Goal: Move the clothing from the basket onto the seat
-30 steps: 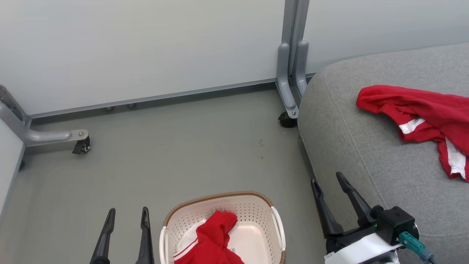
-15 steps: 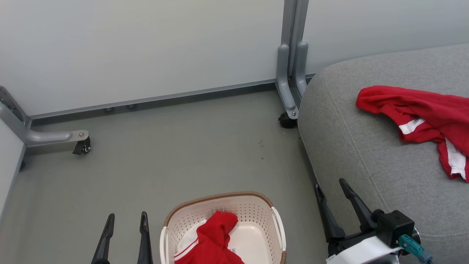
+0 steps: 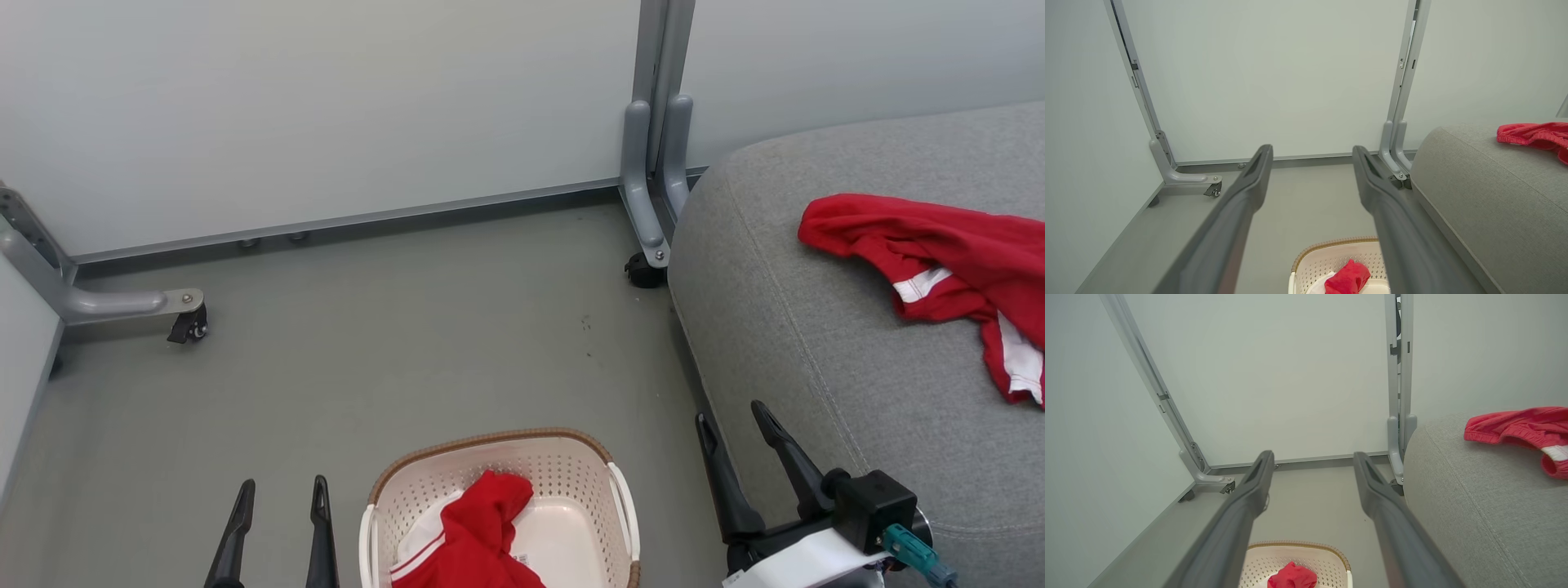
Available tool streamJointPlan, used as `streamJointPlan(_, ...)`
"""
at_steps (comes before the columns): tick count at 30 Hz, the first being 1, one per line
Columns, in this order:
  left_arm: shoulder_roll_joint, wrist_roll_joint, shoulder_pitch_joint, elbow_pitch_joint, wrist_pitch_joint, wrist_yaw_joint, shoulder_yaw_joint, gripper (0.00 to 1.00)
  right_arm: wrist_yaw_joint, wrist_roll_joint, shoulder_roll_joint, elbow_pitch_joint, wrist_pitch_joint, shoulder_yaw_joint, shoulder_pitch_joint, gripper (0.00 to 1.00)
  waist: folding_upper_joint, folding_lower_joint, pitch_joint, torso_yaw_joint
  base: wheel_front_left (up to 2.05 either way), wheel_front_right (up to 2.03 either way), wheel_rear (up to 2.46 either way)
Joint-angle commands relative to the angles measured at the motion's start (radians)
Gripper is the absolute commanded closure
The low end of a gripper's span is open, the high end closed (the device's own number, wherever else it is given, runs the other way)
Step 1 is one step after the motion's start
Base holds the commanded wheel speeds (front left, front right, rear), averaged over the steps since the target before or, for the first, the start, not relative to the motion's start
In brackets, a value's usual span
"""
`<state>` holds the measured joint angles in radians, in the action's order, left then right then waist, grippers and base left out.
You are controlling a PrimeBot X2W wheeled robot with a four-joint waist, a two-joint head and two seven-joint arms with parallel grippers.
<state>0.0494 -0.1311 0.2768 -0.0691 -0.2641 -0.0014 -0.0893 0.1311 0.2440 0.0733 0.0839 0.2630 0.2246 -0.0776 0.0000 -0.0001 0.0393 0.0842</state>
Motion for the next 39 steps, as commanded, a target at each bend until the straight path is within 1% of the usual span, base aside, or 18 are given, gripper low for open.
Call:
streamJointPlan(1, 0.002, -0.006, 0.016, -0.001, 0.0, -0.003, 0.005, 0.0, -0.001, -0.003, 0.0, 0.003, 0.003, 0.001, -0.012, 0.0, 0.0, 0.0001, 0.003, -0.001, 0.0, 0.0, 0.0)
streamJointPlan(20, 0.002, 0.016, 0.028, 0.001, 0.0, -0.006, 0.0, 0.0, -0.001, -0.014, 0.003, 0.007, 0.003, -0.005, -0.028, 0.0, 0.0, 0.0001, 0.027, -0.001, 0.0, 0.0, 0.0)
streamJointPlan(24, 0.002, 0.015, 0.028, 0.013, 0.0, -0.017, -0.008, 0.0, -0.001, -0.02, 0.003, 0.01, 0.003, -0.013, -0.027, 0.0, 0.0, 0.0001, 0.015, 0.001, 0.0, 0.0, 0.0)
streamJointPlan(27, 0.002, 0.013, 0.023, 0.051, 0.0, -0.031, -0.023, 0.0, -0.001, -0.009, 0.001, 0.017, 0.003, -0.013, -0.028, 0.0, 0.0, 0.0001, -0.004, 0.004, 0.0, 0.0, 0.0)
streamJointPlan(33, 0.002, 0.051, -0.054, 0.178, -0.001, -0.066, -0.074, 0.0, -0.001, -0.009, 0.001, 0.017, 0.003, -0.057, 0.001, 0.0, 0.0, 0.0001, -0.081, 0.009, 0.0, 0.0, 0.0)
streamJointPlan(37, 0.005, 0.1, -0.166, 0.28, 0.0, -0.098, -0.142, 0.0, -0.001, -0.004, -0.001, -0.006, 0.003, -0.102, 0.047, 0.0, 0.0, 0.0001, -0.207, -0.001, 0.0, 0.0, 0.0)
streamJointPlan(39, 0.011, 0.119, -0.255, 0.339, -0.001, -0.113, -0.183, 0.0, -0.001, -0.004, 0.003, -0.019, 0.003, -0.119, 0.085, 0.0, 0.0, 0.0001, -0.272, -0.007, 0.0, 0.0, 0.0)
